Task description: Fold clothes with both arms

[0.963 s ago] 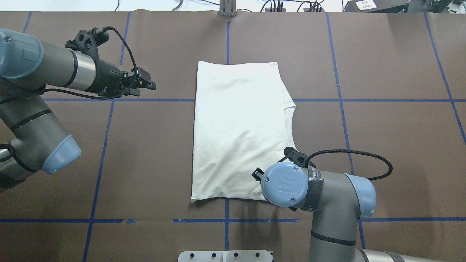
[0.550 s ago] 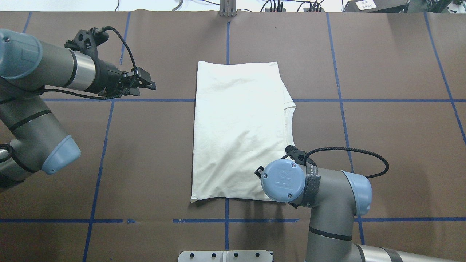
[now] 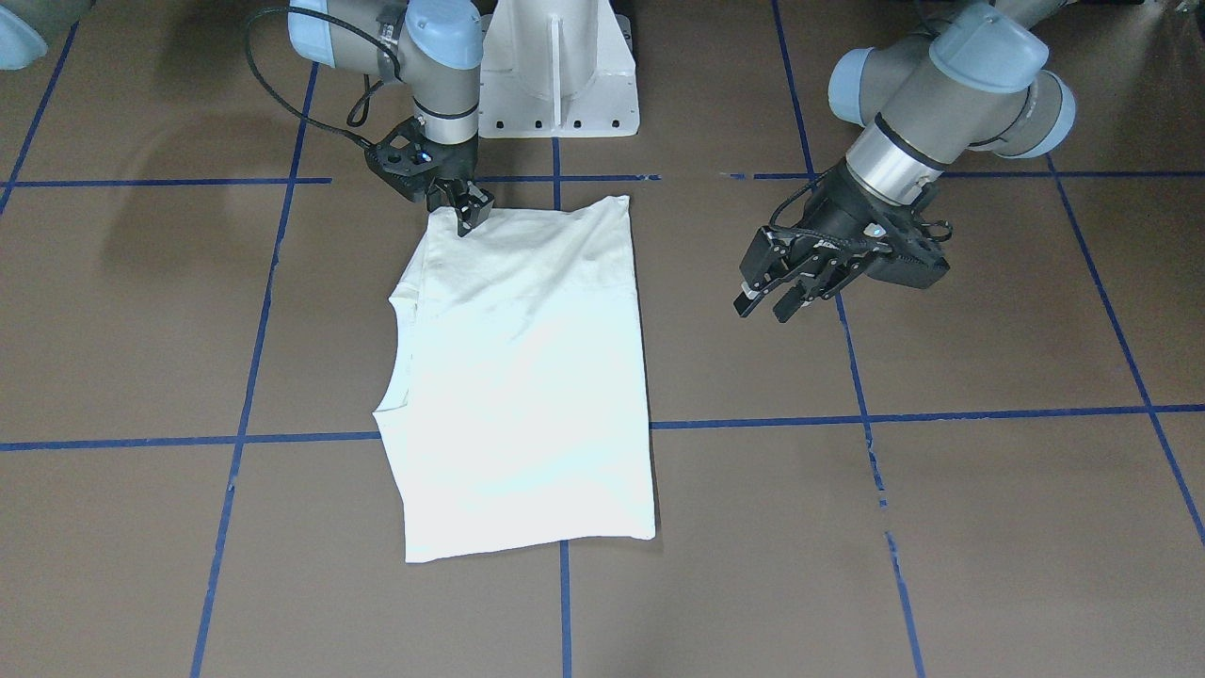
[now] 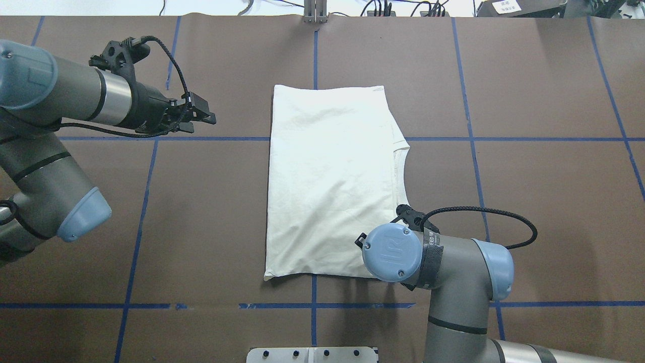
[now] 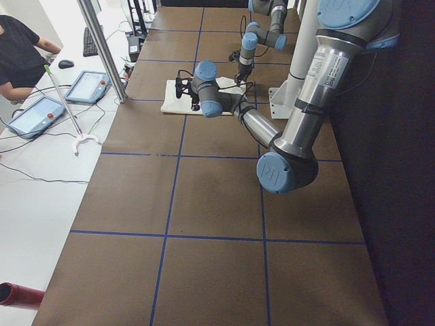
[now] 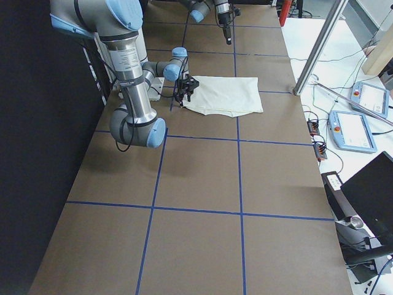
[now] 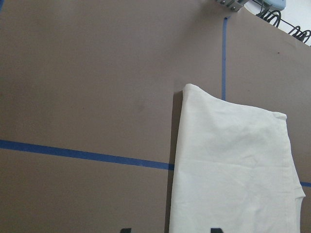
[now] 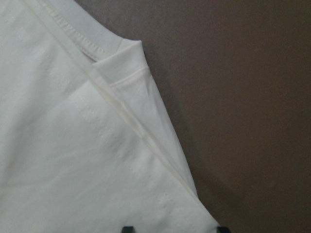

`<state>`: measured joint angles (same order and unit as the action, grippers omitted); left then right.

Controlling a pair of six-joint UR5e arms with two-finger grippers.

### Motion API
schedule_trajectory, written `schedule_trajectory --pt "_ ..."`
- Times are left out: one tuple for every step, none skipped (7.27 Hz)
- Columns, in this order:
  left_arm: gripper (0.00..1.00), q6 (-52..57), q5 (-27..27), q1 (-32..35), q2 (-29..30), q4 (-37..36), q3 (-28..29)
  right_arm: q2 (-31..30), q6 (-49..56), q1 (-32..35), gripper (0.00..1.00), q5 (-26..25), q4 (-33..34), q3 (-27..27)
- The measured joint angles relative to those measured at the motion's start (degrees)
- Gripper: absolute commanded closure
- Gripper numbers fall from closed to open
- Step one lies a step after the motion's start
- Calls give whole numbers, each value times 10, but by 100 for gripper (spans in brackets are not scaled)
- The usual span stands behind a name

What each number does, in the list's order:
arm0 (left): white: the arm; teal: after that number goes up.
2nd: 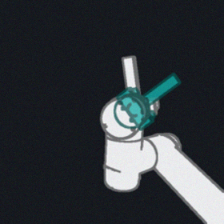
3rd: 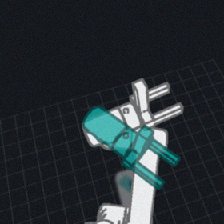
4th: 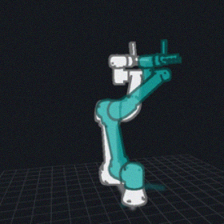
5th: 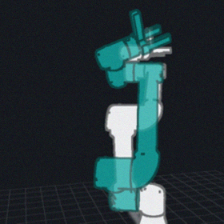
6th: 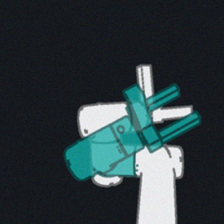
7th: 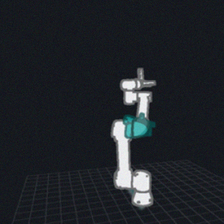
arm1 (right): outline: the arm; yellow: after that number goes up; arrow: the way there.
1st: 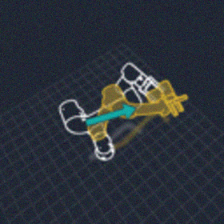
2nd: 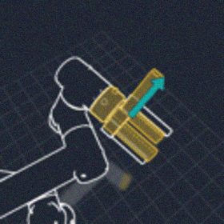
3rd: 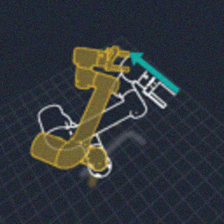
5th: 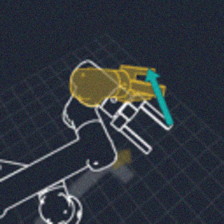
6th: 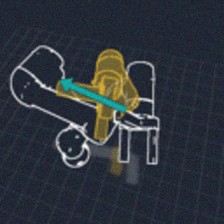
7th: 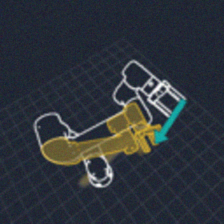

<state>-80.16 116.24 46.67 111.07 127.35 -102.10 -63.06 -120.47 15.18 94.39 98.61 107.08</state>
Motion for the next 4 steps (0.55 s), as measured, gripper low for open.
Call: schedule_trajectory --pt "38 0 -3 0 0 0 -1 0 0 0 41 0 0 -1" --pt "38 0 -5 1 0 -1 -2 0 0 0 51 0 0 -1" --pt "38 0 -5 1 -1 -1 -4 0 -1 0 57 0 0 -1" --pt "38 0 -6 1 -1 -1 -5 1 -2 0 59 0 0 -1"
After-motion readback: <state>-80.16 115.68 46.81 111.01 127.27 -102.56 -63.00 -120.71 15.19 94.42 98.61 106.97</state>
